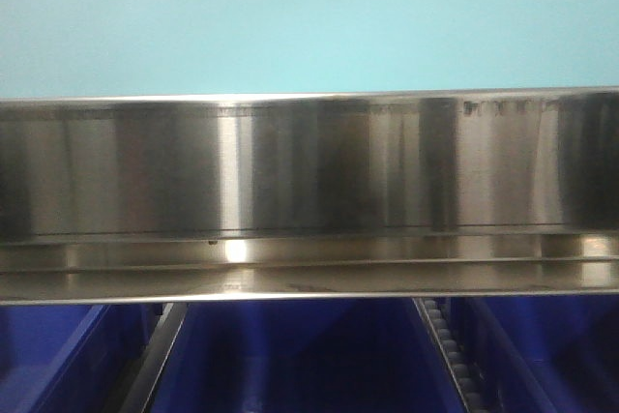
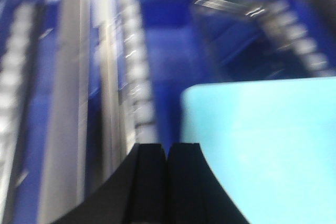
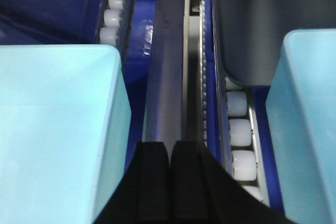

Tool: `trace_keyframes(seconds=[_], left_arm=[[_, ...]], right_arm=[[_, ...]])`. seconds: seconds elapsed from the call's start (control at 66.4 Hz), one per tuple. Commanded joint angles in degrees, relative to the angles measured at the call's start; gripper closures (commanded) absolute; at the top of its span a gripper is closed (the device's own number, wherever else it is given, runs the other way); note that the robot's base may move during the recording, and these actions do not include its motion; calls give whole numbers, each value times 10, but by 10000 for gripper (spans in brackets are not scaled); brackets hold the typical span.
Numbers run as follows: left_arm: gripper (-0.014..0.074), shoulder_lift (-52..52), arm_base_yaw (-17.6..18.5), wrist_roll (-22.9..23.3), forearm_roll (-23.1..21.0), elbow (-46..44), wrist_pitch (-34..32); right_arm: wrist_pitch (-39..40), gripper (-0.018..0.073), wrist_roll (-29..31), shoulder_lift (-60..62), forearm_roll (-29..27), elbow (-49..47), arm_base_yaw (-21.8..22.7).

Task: Move two blue bins to right shelf middle
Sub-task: 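Close both grippers on opposite walls of the light-blue bin, then lift the light-blue bin upward off the shelf with both grippers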

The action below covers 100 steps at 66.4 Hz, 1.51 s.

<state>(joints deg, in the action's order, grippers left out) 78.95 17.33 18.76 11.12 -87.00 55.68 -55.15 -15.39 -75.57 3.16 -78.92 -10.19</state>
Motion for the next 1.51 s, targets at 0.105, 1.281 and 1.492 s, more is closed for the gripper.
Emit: trace_keyframes(seconds=[0.105,1.281,1.492], left_arm=[[707,42,37,71,49,-64,77],[382,92,49,82,-43,-25,133],[382,100,71,82,-39,-23,119]], right_arm=[[-62,701,-47,-47,38,-60,-52],[-148,396,-71,-132,36,-84,-92],[-148,396,-72,-135,36,-83,-92]])
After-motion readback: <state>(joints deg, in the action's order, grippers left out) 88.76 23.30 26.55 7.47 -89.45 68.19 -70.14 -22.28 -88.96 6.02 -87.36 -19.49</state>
